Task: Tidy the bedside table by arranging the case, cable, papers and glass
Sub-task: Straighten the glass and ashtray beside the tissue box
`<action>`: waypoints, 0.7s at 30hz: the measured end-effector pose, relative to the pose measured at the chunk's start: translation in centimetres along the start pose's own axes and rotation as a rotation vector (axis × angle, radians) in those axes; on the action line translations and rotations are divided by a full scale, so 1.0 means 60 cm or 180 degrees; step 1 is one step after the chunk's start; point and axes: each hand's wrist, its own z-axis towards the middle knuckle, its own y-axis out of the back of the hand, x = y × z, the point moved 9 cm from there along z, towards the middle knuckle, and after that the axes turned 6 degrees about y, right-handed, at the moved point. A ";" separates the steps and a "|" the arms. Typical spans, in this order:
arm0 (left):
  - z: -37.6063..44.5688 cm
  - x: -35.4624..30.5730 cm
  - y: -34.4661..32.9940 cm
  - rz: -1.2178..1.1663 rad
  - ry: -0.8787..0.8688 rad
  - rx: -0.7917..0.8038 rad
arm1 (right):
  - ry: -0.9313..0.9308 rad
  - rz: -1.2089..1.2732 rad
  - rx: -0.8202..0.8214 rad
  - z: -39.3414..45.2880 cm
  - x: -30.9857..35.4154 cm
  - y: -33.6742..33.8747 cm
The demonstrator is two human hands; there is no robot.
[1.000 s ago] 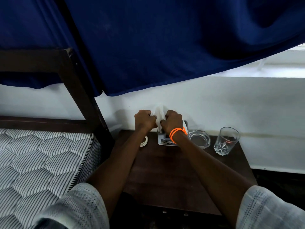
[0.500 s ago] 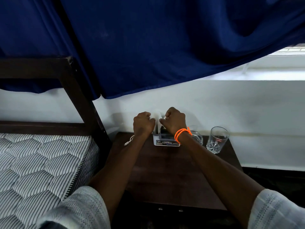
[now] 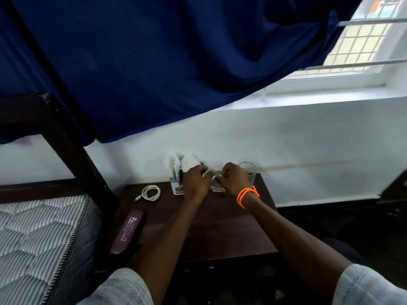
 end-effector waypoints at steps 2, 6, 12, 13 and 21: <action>-0.011 -0.007 -0.033 0.0013 -0.0021 0.0109 | -0.0100 -0.0042 0.0003 -0.014 -0.036 0.017; -0.022 -0.018 -0.097 0.0037 -0.0077 0.0340 | -0.0340 -0.0271 -0.0093 -0.031 -0.113 0.054; -0.015 -0.027 -0.180 0.0281 -0.0398 0.0881 | -0.0587 -0.0254 -0.0193 -0.025 -0.193 0.075; -0.011 -0.025 -0.188 0.0301 -0.0391 0.0905 | -0.0602 -0.0221 -0.0191 -0.020 -0.201 0.074; 0.019 -0.030 -0.222 0.0181 -0.0348 0.0850 | -0.0585 0.0020 0.0177 0.023 -0.229 0.045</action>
